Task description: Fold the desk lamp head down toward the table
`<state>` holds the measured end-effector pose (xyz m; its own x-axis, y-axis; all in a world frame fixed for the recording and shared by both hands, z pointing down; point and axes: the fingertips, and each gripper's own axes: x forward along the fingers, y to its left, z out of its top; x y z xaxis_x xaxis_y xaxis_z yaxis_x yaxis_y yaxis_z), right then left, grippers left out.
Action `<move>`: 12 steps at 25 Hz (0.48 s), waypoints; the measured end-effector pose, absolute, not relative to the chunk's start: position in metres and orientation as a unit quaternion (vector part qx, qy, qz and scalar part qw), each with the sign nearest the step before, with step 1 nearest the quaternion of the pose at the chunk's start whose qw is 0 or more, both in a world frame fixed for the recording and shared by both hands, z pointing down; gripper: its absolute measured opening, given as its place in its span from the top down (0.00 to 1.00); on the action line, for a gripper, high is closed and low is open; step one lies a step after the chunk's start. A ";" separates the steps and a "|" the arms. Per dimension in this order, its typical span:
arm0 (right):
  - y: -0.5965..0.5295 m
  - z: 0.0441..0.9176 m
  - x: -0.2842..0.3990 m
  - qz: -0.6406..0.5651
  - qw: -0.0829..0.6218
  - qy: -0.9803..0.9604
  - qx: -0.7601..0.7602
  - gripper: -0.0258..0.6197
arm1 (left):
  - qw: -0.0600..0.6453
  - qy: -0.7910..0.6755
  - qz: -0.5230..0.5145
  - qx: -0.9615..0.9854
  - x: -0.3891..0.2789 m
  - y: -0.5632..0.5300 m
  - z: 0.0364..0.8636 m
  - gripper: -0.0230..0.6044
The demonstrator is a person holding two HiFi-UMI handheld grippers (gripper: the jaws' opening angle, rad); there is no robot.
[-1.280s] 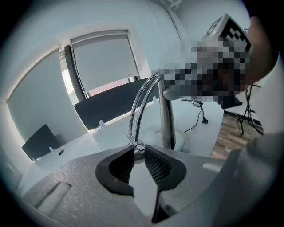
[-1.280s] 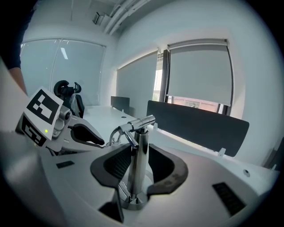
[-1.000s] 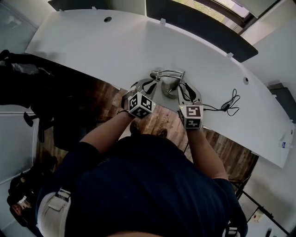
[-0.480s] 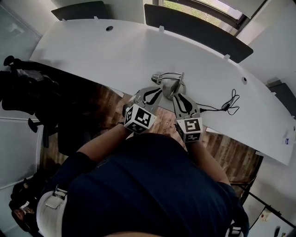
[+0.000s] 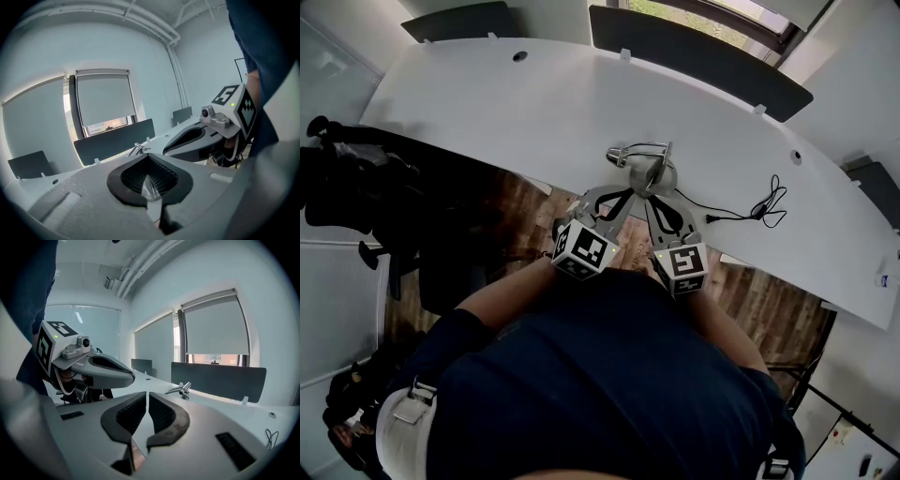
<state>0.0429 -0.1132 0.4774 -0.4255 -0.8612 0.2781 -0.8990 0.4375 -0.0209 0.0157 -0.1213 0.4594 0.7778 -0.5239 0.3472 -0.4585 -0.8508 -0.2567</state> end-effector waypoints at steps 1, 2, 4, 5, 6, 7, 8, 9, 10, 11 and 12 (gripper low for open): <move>-0.112 0.477 0.043 0.081 0.113 -0.842 0.522 0.92 | 0.076 0.259 -0.200 -0.942 0.017 -0.120 0.459 0.95; -0.112 0.476 0.042 0.081 0.110 -0.843 0.520 0.93 | 0.073 0.258 -0.195 -0.944 0.017 -0.119 0.458 0.95; -0.112 0.474 0.041 0.081 0.104 -0.846 0.516 0.94 | 0.068 0.254 -0.192 -0.946 0.019 -0.118 0.460 0.95; -0.113 0.472 0.041 0.081 0.101 -0.847 0.516 0.94 | 0.066 0.251 -0.193 -0.946 0.020 -0.118 0.461 0.95; -0.113 0.472 0.041 0.082 0.100 -0.847 0.515 0.94 | 0.064 0.248 -0.193 -0.947 0.021 -0.117 0.462 0.95; -0.113 0.472 0.041 0.081 0.101 -0.847 0.515 0.94 | 0.062 0.245 -0.193 -0.948 0.022 -0.116 0.464 0.95; -0.113 0.474 0.042 0.077 0.104 -0.847 0.515 0.94 | 0.058 0.243 -0.192 -0.949 0.022 -0.116 0.465 0.95; -0.113 0.477 0.043 0.072 0.108 -0.847 0.516 0.94 | 0.053 0.240 -0.191 -0.950 0.023 -0.115 0.466 0.95; -0.113 0.479 0.044 0.067 0.112 -0.847 0.516 0.94 | 0.047 0.238 -0.189 -0.951 0.023 -0.114 0.467 0.95; -0.113 0.479 0.045 0.065 0.115 -0.846 0.517 0.94 | 0.043 0.237 -0.188 -0.952 0.023 -0.114 0.467 0.95; -0.113 0.478 0.045 0.064 0.118 -0.845 0.518 0.95 | 0.040 0.235 -0.186 -0.953 0.023 -0.113 0.467 0.95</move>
<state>0.0449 -0.1127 0.4782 -0.4351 -0.8604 0.2652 -0.8906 0.4546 0.0140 0.0234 -0.1131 0.4669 0.8199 -0.4631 0.3365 -0.4333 -0.8862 -0.1639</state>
